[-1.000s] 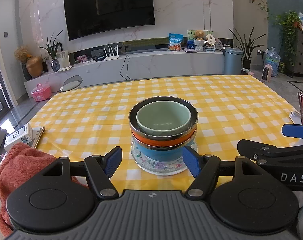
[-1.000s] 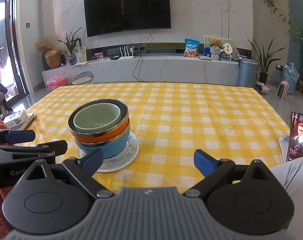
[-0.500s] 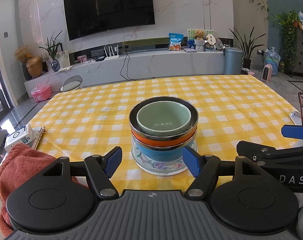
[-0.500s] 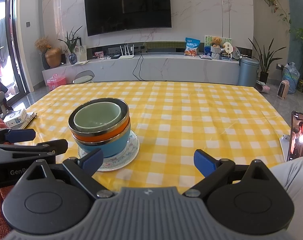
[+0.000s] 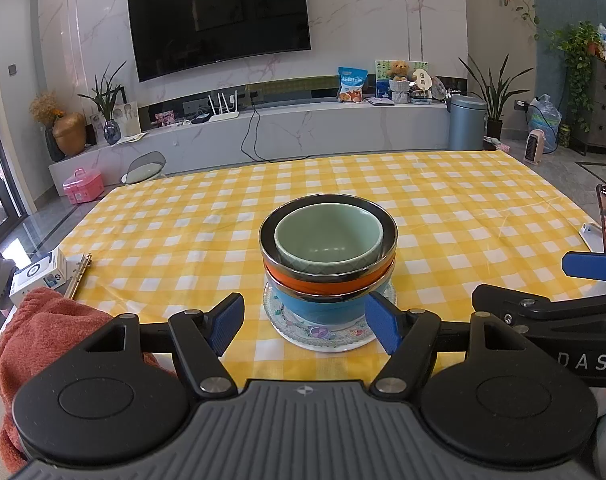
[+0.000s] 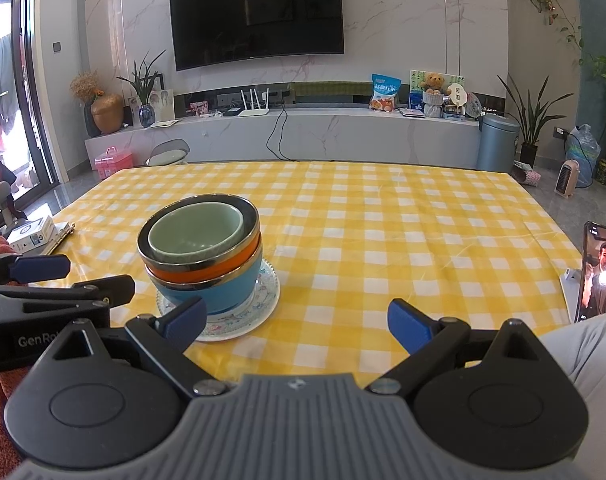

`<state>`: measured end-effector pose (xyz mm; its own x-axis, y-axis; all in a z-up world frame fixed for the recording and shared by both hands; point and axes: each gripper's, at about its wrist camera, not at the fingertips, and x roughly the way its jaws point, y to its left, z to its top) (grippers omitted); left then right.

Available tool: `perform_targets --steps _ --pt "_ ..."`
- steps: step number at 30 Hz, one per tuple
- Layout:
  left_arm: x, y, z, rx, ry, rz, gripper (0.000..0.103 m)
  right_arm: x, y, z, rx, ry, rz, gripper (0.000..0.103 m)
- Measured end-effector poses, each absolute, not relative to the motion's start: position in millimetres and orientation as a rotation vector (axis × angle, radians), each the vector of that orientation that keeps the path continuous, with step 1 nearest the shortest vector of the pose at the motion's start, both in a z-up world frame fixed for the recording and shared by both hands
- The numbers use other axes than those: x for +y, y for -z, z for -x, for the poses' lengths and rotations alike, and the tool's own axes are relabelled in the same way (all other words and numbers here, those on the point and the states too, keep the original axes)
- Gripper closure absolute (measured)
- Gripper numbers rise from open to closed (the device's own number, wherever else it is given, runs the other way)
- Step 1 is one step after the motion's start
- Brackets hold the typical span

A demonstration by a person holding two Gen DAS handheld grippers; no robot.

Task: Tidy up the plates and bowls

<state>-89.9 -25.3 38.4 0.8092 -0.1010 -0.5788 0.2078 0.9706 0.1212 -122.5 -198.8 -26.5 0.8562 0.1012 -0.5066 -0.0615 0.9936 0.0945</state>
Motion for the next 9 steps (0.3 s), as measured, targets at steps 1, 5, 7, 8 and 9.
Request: perform_targets --steps 1,5,7,8,9 --pt "-25.6 -39.1 89.8 0.606 0.167 -0.183 0.022 -198.6 26.9 122.6 0.537 -0.086 -0.076 0.008" --pt "-25.4 -39.8 89.5 0.604 0.170 -0.179 0.022 -198.9 27.4 122.1 0.541 -0.087 -0.078 0.008" --pt "-25.3 -40.1 89.3 0.602 0.171 -0.180 0.022 -198.8 27.5 122.1 0.542 -0.087 -0.078 0.008" --pt "-25.2 -39.4 89.3 0.601 0.171 -0.181 0.022 -198.8 27.4 122.1 0.542 -0.087 -0.078 0.008" --pt "-25.5 -39.9 89.1 0.600 0.170 -0.181 0.022 -199.1 27.5 121.9 0.543 -0.087 -0.078 0.008"
